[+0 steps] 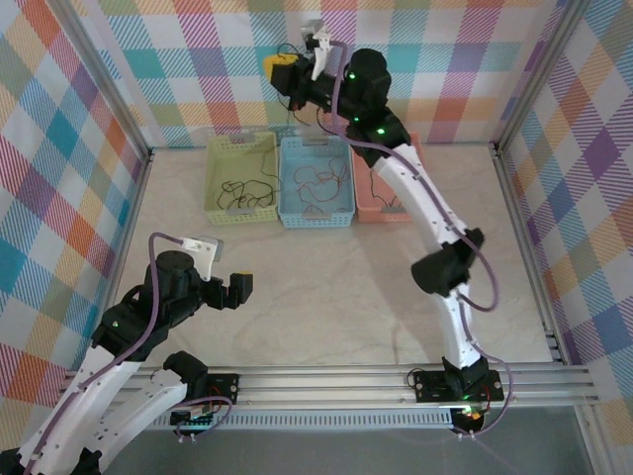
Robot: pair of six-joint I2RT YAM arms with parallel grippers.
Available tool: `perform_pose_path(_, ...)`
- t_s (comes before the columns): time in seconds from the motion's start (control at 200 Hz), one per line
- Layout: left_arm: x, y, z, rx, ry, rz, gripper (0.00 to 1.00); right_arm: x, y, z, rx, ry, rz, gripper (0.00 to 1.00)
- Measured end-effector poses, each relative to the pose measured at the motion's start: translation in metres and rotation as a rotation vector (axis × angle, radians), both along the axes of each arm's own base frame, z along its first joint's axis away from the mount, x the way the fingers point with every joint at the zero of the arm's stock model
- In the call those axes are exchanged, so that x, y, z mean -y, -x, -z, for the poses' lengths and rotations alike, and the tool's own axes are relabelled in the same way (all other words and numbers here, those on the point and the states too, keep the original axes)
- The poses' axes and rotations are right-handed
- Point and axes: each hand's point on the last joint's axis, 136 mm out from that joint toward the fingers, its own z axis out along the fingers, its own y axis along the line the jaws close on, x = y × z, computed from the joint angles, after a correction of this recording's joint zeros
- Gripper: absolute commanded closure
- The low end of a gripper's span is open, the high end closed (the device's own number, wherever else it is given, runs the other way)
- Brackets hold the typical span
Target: Untangle the cables
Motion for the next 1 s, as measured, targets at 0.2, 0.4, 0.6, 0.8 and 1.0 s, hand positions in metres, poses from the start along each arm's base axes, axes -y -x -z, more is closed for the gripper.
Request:
perform_pose_path(0.2,0.000,0.000,0.002,0.001,-0.002,-0.002,0.00,-0.027,-0.061,0.061,-0.107,-0.097,0.042,1.00)
perform_pose_path(0.4,-0.001,-0.001,0.004,0.008,0.004,-0.006,0.00,-0.049,-0.113,0.151,-0.241,-0.153,0.105,1.00)
perform_pose_path(0.6,-0.002,0.000,0.004,0.012,0.011,-0.007,0.00,-0.078,-0.122,0.234,-0.361,-0.063,0.092,0.92)
perform_pose_path(0.8,-0.002,0.000,0.003,0.015,0.013,-0.009,0.00,-0.109,-0.102,0.310,-0.449,0.160,0.108,0.53)
perform_pose_path(1.0,-0.003,0.000,0.003,0.016,0.014,-0.012,0.00,-0.105,-0.092,0.364,-0.440,0.438,0.213,0.29)
